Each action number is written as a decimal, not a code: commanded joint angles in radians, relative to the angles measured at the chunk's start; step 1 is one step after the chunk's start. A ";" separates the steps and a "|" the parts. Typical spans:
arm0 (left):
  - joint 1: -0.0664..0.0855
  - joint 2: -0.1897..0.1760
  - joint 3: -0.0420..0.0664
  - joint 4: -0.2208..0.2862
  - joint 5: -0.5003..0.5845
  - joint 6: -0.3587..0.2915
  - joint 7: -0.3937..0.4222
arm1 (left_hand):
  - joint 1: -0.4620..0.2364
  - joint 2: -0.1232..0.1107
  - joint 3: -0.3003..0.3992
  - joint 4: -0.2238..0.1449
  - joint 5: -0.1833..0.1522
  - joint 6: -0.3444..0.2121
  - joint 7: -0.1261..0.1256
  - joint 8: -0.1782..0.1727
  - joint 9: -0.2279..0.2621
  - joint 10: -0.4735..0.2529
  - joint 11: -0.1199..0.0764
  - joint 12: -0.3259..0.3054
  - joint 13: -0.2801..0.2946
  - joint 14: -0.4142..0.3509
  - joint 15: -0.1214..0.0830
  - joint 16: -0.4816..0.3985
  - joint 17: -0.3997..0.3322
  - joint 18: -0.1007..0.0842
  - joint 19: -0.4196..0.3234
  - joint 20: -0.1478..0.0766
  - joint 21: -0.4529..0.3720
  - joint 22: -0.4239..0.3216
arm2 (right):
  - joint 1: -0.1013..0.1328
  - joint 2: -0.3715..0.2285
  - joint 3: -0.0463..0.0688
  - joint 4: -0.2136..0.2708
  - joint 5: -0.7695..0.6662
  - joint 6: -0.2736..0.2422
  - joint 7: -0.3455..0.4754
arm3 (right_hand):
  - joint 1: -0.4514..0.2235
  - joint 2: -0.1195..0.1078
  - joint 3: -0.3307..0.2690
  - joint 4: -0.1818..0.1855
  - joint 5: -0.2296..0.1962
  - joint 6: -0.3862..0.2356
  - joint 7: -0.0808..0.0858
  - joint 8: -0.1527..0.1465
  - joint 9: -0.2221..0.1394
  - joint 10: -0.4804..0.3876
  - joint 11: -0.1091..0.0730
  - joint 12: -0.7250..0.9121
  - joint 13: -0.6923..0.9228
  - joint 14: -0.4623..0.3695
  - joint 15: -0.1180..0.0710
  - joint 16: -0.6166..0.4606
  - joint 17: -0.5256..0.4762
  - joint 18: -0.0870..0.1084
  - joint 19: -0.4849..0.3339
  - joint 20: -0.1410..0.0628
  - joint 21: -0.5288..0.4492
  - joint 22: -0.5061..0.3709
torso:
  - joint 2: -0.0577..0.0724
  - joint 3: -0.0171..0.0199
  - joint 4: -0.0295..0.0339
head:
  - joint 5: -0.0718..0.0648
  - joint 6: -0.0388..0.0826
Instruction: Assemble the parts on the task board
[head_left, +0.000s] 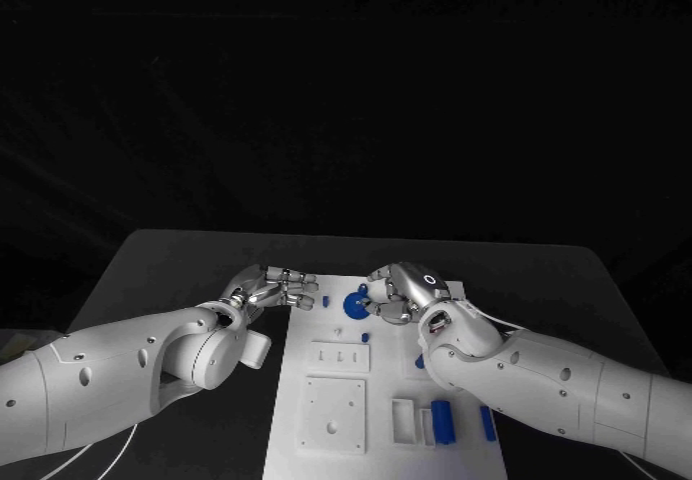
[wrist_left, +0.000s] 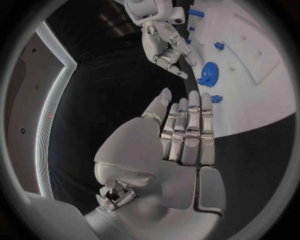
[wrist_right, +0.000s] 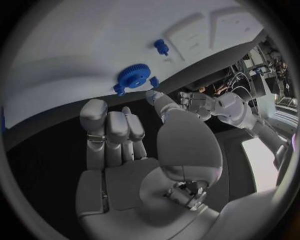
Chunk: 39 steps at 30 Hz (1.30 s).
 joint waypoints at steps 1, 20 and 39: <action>0.001 -0.001 0.001 0.004 0.002 0.009 0.009 | -0.010 -0.003 0.003 0.005 -0.002 -0.005 0.001 0.001 -0.001 -0.008 0.000 -0.002 0.000 0.001 0.006 -0.005 0.000 0.004 0.005 0.001 0.003 -0.001 | 0.001 -0.030 0.010 0.025 0.080 -0.043 0.075 | 0.017 0.002 -0.003 -0.003 -0.010 0.010 0.001 -0.004 0.000 -0.001 0.002 0.001 0.001 0.001 0.004 0.003 -0.001 0.005 0.027 0.006 0.006 0.102 | -0.001 0.0007 -0.0016 | -0.002 0.003; 0.001 -0.022 0.001 0.008 0.002 0.006 0.016 | -0.007 -0.003 0.004 0.003 -0.001 -0.005 0.000 0.001 -0.001 0.017 -0.008 -0.001 0.001 0.004 0.003 -0.003 0.000 0.003 0.006 -0.001 0.005 -0.003 | 0.003 -0.265 0.078 -0.003 0.393 0.260 0.476 | 0.100 0.108 -0.162 -0.209 -0.022 0.049 0.002 -0.004 0.001 -0.019 0.008 -0.013 -0.014 -0.003 0.007 -0.014 0.002 -0.005 0.008 0.007 -0.023 0.097 | -0.006 0.0224 -0.0218 | -0.028 0.003; 0.000 -0.020 0.001 0.000 0.002 0.014 0.018 | -0.007 -0.003 0.004 0.002 -0.001 -0.005 0.000 0.001 -0.001 0.010 -0.006 -0.002 0.001 0.004 0.003 -0.002 0.000 0.002 0.005 -0.002 0.008 -0.003 | -0.008 -0.277 0.082 -0.174 0.432 0.328 0.528 | 0.150 0.107 -0.241 -0.214 -0.026 -0.161 -0.004 -0.009 -0.006 -0.028 -0.006 -0.032 -0.028 -0.006 -0.002 -0.035 -0.005 -0.011 0.002 -0.001 -0.037 0.095 | -0.005 0.0239 -0.0203 | -0.052 0.000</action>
